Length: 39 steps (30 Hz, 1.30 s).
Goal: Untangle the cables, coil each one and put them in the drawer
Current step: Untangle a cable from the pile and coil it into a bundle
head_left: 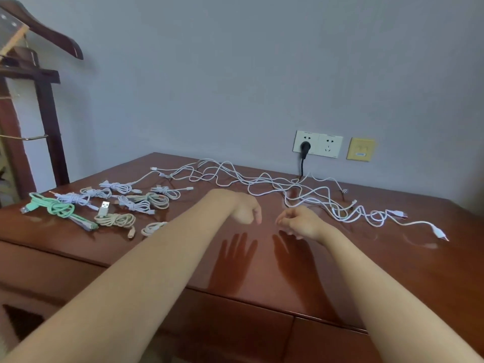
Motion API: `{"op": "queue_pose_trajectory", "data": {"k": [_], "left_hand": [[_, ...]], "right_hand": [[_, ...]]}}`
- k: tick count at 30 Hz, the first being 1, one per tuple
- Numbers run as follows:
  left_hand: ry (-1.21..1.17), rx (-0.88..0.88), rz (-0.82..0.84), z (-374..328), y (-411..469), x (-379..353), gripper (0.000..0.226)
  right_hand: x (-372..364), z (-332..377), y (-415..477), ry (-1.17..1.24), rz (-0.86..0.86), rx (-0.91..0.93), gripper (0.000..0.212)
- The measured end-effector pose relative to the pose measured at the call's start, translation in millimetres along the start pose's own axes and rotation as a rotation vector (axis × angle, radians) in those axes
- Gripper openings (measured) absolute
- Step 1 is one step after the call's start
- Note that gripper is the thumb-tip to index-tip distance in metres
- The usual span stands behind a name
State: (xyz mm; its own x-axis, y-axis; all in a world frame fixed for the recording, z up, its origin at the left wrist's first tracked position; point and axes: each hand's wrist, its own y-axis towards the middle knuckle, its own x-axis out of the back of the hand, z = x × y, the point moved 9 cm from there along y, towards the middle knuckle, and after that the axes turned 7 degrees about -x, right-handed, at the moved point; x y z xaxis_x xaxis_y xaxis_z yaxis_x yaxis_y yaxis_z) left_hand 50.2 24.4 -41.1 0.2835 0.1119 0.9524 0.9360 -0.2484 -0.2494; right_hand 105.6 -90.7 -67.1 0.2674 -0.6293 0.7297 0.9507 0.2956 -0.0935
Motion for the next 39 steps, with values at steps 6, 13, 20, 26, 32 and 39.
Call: {"op": "queue_pose_trajectory", "data": {"k": [6,13,20,26,32,39], "left_hand": [[-0.024,-0.058,-0.015,-23.7,36.1,-17.0,0.050],[-0.070,-0.138,-0.126,-48.1,68.9,-23.4,0.049],[-0.027,-0.212,-0.293,-61.8,103.5,-26.7,0.044],[-0.124,-0.221,-0.519,-64.8,127.8,-21.8,0.038],[-0.904,-0.202,-0.612,-41.0,145.5,-6.7,0.029],[-0.930,-0.319,-0.505,-42.1,150.5,-8.5,0.018]], "right_hand": [[26.7,-28.1,0.4,-0.074,-0.096,0.003,0.014],[64.4,-68.9,-0.4,-0.053,-0.406,-0.032,0.030],[85.6,-101.7,17.1,0.053,-0.553,-0.135,0.049],[89.1,-104.6,36.3,-0.118,-0.550,-0.217,0.027],[71.2,-51.1,30.5,-0.323,-0.556,0.285,0.018],[74.4,-49.3,32.8,-0.147,-0.552,0.351,0.014]]}}
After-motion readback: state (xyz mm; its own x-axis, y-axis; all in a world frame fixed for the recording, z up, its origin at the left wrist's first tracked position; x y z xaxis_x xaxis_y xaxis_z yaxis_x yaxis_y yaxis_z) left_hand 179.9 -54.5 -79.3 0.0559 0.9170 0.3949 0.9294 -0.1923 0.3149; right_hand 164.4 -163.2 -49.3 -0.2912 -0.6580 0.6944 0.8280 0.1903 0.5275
